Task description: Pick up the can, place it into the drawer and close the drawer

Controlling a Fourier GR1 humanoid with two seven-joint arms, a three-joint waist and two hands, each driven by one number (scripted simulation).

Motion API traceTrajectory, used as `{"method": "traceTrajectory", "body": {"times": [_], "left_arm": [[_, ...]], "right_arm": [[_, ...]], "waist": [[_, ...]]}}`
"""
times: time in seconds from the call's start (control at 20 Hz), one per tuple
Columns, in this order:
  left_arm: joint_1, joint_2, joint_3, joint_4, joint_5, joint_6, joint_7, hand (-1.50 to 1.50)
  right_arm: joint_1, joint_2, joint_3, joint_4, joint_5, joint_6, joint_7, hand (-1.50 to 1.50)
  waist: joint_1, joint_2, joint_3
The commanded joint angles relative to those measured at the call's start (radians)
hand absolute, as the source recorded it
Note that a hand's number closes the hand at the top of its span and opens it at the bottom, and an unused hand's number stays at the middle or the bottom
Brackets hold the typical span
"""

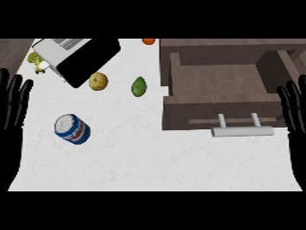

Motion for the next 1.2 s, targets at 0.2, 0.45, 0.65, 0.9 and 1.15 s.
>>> {"method": "traceTrajectory", "body": {"times": [0.2,0.45,0.65,0.9,1.15], "left_arm": [[-0.056,0.136,-0.012,0.064,0.360,-0.374,-0.070,-1.50],[0.073,0.294,0.020,0.186,0.387,-0.482,0.105,-1.50],[0.008,0.348,0.100,0.229,0.491,-0.541,0.163,-1.50],[0.032,0.335,0.137,0.189,0.550,-0.575,0.235,-1.50],[0.116,0.328,0.166,0.066,0.635,-0.526,0.341,-1.50]], "right_arm": [[-0.024,-0.010,-0.014,0.001,0.038,-0.009,-0.041,-1.50],[0.054,-0.022,-0.044,0.003,0.019,-0.040,0.206,-1.50],[0.066,-0.039,-0.079,0.017,0.004,-0.019,0.201,-1.50],[0.102,-0.017,-0.086,0.050,0.011,-0.001,0.151,-1.50],[0.174,-0.051,-0.135,-0.059,-0.055,0.054,0.194,-1.50]], "waist": [[0.011,0.008,-0.003],[0.018,0.006,-0.002],[0.022,0.006,-0.001],[0.025,0.005,-0.001],[0.028,0.003,0.000]]}}
